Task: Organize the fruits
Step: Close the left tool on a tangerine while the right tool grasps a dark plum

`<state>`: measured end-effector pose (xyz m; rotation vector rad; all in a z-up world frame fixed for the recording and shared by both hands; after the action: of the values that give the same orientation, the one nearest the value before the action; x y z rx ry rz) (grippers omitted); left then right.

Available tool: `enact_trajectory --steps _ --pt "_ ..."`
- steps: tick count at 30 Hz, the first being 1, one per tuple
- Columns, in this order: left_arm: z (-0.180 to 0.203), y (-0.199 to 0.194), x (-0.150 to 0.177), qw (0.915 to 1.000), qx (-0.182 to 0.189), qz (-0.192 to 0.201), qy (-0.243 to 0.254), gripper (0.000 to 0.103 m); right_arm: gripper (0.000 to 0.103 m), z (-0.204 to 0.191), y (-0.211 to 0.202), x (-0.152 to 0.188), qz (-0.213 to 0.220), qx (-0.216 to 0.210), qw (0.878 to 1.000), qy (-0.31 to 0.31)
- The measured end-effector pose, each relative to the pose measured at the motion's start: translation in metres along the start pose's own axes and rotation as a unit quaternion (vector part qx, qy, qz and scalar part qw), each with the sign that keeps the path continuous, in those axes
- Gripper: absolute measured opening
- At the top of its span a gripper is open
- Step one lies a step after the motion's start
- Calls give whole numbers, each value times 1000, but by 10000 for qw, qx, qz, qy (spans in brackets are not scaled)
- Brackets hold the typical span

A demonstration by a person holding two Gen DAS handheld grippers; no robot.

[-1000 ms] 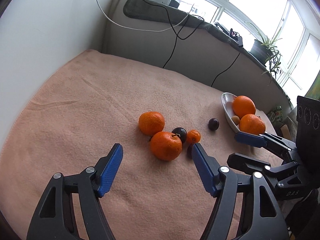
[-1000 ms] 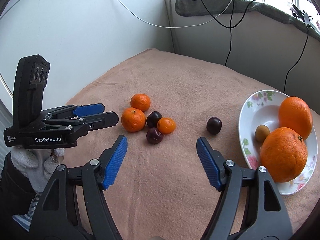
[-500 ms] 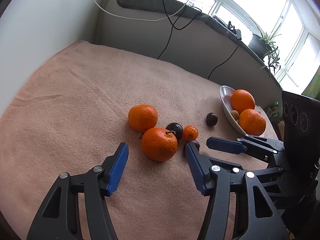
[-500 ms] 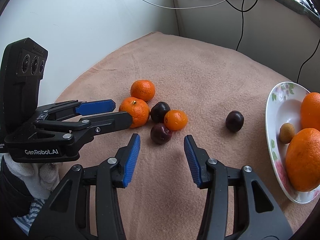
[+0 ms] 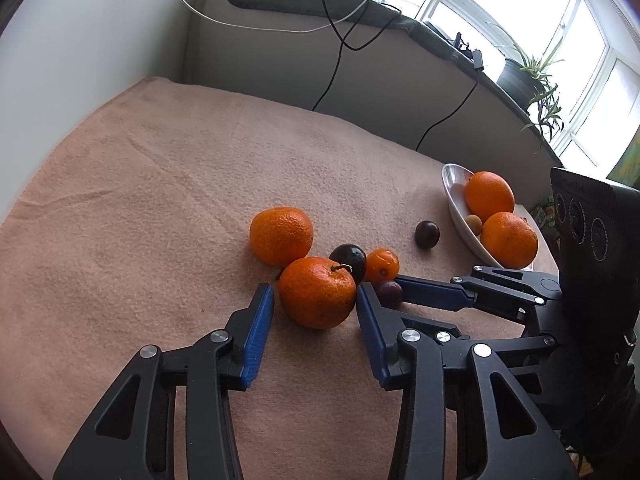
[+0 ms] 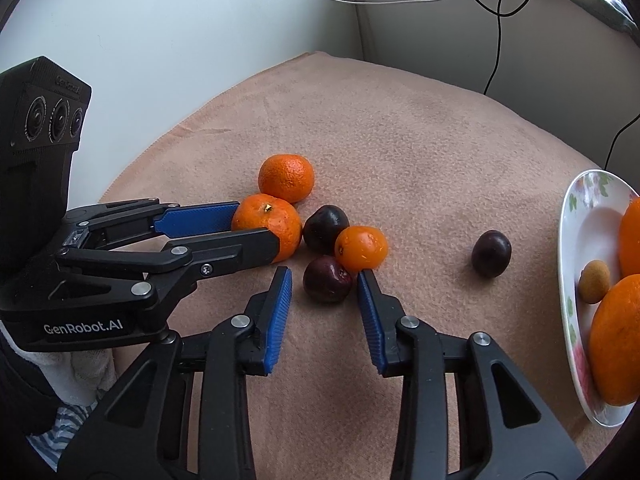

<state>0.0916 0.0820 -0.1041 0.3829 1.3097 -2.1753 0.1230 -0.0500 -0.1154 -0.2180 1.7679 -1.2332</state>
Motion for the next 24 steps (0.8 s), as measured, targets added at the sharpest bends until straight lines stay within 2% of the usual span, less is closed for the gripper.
enact_trajectory --steps 5,12,24 --pt "2 0 1 10000 -26 30 54 38 26 0 0 0 -18 70 10000 -52" --pt "6 -4 3 9998 -105 105 152 37 26 -3 -5 0 51 135 9998 -109" --pt "16 -16 6 9993 -107 274 224 37 26 1 -44 7 357 270 9990 16"
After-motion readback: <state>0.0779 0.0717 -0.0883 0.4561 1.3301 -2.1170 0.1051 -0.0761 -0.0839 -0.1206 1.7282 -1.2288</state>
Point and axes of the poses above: each gripper's, at about its wrist camera, not at the fingertips, and y roughly the way its jaws point, z to its right, x to its underside, the point moved 1 cm from there along y, roughly the way its jaws point, and after that the axes turned 13 degrees about -y, right-handed, at the moved point
